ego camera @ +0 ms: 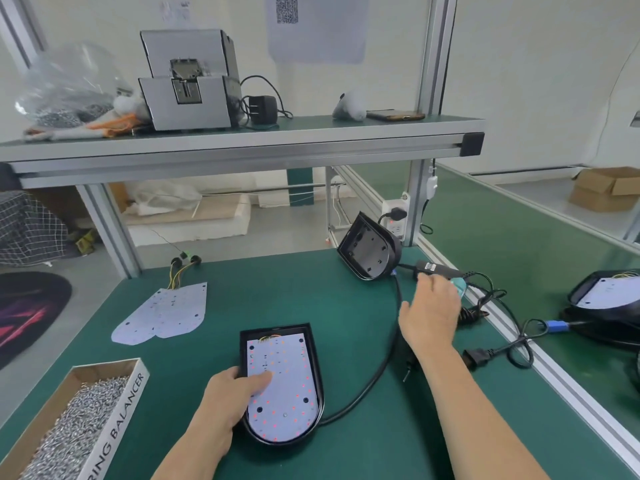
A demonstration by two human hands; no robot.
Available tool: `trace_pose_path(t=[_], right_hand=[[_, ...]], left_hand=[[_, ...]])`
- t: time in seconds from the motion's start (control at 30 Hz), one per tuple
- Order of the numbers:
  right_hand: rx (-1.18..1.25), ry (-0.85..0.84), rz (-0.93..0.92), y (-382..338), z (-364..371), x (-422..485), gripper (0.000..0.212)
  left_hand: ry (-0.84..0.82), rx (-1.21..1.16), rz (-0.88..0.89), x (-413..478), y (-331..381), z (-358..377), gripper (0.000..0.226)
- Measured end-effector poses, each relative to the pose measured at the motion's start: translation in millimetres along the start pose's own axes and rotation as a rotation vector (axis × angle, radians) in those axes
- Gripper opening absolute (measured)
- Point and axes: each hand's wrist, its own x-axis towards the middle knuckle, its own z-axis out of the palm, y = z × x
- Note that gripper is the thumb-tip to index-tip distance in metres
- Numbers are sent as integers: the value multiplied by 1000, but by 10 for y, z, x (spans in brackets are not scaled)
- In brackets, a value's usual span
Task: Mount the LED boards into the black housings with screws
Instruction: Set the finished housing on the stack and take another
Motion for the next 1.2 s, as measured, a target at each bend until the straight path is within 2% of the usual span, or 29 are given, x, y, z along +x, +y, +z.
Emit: trace_pose_path(t=[0.07,0.13,0.2,0.3,0.4,0.57,0.67,0.8,0.87,0.9,0.97,1.03,1.13,1.2], right_hand=[[-135,-146,-90,-107,21,47,33],[-201,-305,-94,-208,44,70,28],[-131,-431,-19,-291,85,90,30],[26,-523,139,-353,64,126,35],[32,-612,117,-378,-5,105,7],[268,-753,151,-396,-195,-112,17],[446,-725,171,-354,-335,-313,16],[595,-720,117,-329,-509,-644,43],[664,-718,84,-306,-566,-766,46],[722,-720,78,-278,-586,-806,40],[874,-753,132,-205,-627,-814,13],[1008,-779,223,-131,-658,-801,13],[1047,-691,298,-72,-674,-797,16],[1074,-609,332,-33,-669,-778,14]], left_hand=[[-5,-5,-5,-4,6,-2,13],[-13,-9,-10,-10,11,-4,14],[-15,-13,-10,-13,13,-8,16],[-21,-25,-10,-8,12,-16,18],[-24,-38,-12,4,9,-21,19],[-46,-70,-20,6,20,-14,20],[-90,-145,-50,-16,54,62,21],[-199,-187,-72,-132,145,318,18],[-265,-175,-66,-196,187,446,19],[-295,-169,-57,-219,200,494,20],[-349,-173,-36,-249,210,555,24],[-404,-221,-22,-268,207,590,32],[-502,-285,3,-292,220,617,46],[-467,-245,50,-329,221,640,57]])
